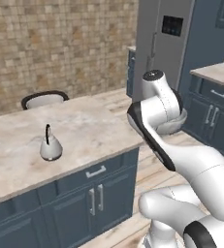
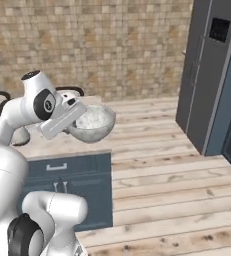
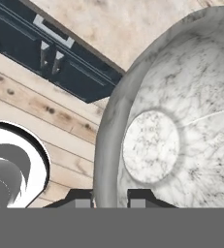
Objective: Pick the kettle and bowl and place them in the sink. Then turn on the water.
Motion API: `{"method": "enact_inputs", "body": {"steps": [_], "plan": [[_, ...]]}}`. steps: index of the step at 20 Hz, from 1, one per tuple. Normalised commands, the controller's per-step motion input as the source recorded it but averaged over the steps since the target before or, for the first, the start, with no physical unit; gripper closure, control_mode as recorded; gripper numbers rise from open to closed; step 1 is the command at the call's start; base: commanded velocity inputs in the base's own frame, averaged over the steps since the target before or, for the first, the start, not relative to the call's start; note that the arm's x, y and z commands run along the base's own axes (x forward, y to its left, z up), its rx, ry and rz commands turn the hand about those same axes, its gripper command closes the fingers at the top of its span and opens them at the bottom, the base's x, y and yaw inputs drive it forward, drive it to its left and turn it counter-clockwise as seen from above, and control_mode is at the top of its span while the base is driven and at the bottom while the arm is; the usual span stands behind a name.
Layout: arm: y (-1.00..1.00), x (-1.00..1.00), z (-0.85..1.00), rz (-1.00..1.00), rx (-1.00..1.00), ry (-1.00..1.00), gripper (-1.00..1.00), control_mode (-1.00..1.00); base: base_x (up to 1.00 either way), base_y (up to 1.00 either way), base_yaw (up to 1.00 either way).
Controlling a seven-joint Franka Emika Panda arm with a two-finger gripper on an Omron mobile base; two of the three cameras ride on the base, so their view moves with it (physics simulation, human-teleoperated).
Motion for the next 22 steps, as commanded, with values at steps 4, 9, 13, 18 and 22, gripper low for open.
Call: {"method": "enact_inputs", "body": {"steps": [4,9,13,18,22], "plan": [[0.0,0.0,0.0,0.0,0.0,0.0,1.0,1.0,0.0,0.0,-0.41],[0.0,0.0,0.0,0.0,0.0,0.0,1.0,1.0,0.0,0.0,-0.41],[0.0,0.0,0.0,0.0,0.0,0.0,1.0,1.0,0.0,-0.01,-0.4],[0.0,0.0,0.0,0.0,0.0,0.0,1.0,1.0,0.0,-0.02,-0.41],[0.0,0.0,0.0,0.0,0.0,0.0,1.0,1.0,0.0,-0.02,-0.41]]}}
